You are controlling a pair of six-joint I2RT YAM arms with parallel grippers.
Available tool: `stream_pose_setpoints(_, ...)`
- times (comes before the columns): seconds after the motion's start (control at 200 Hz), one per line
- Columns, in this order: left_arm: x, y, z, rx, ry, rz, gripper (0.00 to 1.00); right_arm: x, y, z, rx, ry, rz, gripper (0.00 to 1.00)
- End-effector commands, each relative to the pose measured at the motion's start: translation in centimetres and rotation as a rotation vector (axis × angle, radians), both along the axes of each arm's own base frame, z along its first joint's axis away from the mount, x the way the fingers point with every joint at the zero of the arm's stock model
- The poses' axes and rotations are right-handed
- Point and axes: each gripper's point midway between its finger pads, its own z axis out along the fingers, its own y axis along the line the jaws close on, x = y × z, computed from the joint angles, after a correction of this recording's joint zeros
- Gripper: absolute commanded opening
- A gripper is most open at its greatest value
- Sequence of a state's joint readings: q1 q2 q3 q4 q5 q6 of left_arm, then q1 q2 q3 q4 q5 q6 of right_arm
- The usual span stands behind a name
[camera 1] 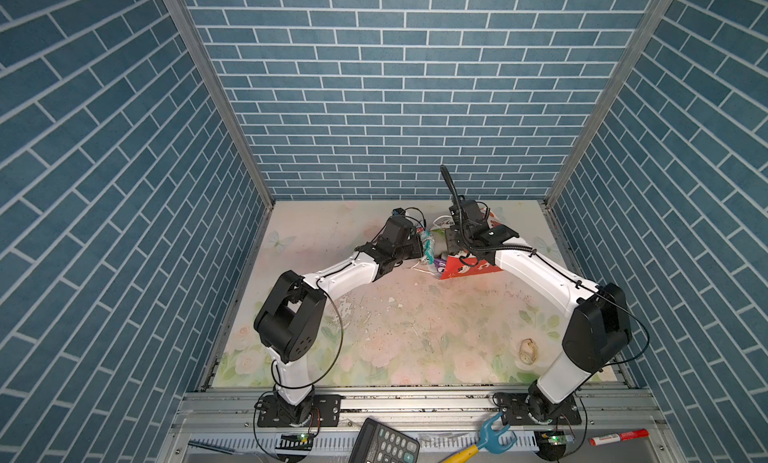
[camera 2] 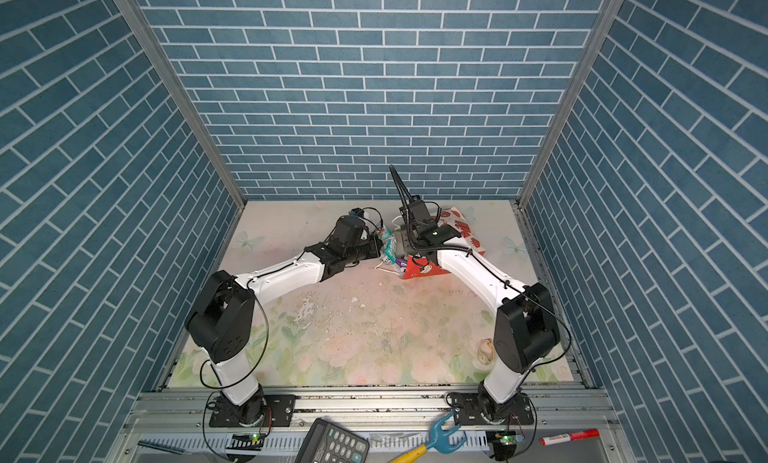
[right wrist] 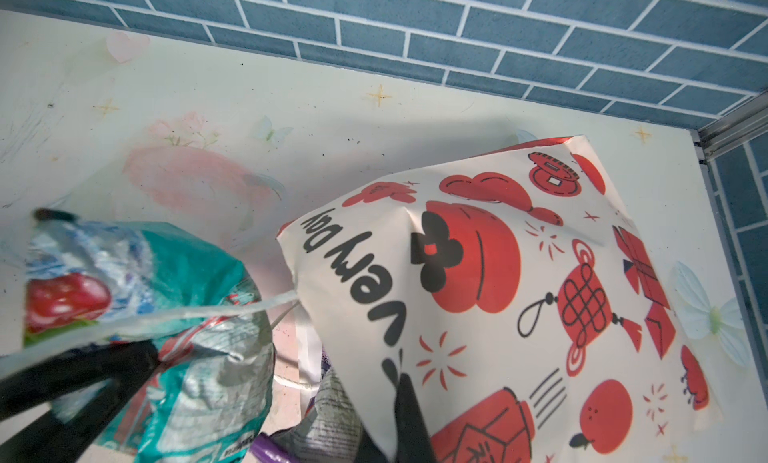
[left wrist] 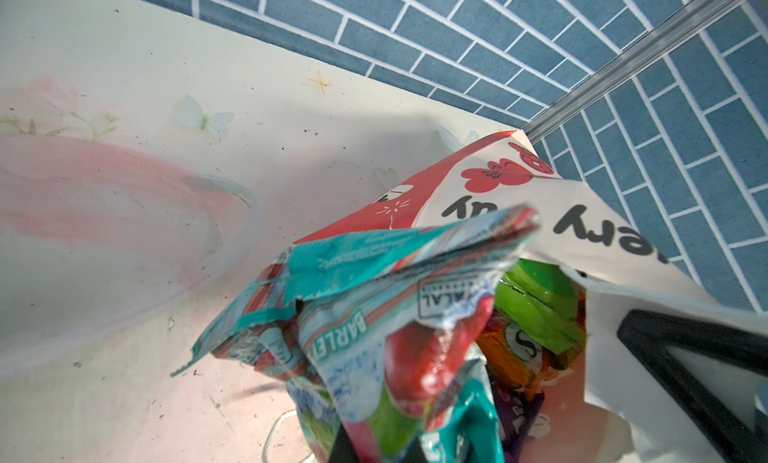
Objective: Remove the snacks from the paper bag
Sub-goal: 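Pull the mint candy packet out of the bag with the left gripper, then release the mint candy packet onto the table beside the bag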
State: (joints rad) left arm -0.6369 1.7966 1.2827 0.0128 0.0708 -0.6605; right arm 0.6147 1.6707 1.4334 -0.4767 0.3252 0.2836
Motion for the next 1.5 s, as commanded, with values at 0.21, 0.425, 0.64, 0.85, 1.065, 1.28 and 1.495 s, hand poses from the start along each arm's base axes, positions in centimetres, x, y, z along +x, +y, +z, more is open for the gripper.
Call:
stream_pose_setpoints(0.21,0.6,2.9,3.5,-0.036,-0.075,0.043,0.00,-0.4,0.9,2.1,0.105,-0.019,-0.002,0.00)
stream_pose_setpoints(0.425,0.3,4.9,4.6,-0.037,-0.091,0.069,0.00,-0.2,0.8,1.8,0.095,-0.018,-0.010,0.00)
stream_pose_setpoints(0.64,-0.6,7.8,5.9,-0.001,-0.115,0.112,0.00,-0.2,1.3,2.0,0.128,-0.015,-0.004,0.00)
stream_pose_setpoints(0.85,-0.5,12.9,6.3,0.012,-0.140,0.213,0.00,-0.1,1.4,1.9,0.134,-0.019,-0.004,0.00)
stream_pose_setpoints(1.065,-0.8,20.1,4.7,0.012,-0.107,0.373,0.00,-0.1,2.3,2.0,0.172,-0.015,0.024,0.00)
stream_pose_setpoints(1.28,-2.1,26.0,1.4,0.087,-0.069,0.507,0.00,0.0,2.6,1.8,0.196,-0.008,0.025,0.00)
stream_pose_setpoints(1.495,-1.8,29.0,-1.6,0.164,-0.010,0.569,0.00,0.0,2.9,1.6,0.220,-0.006,0.024,0.00)
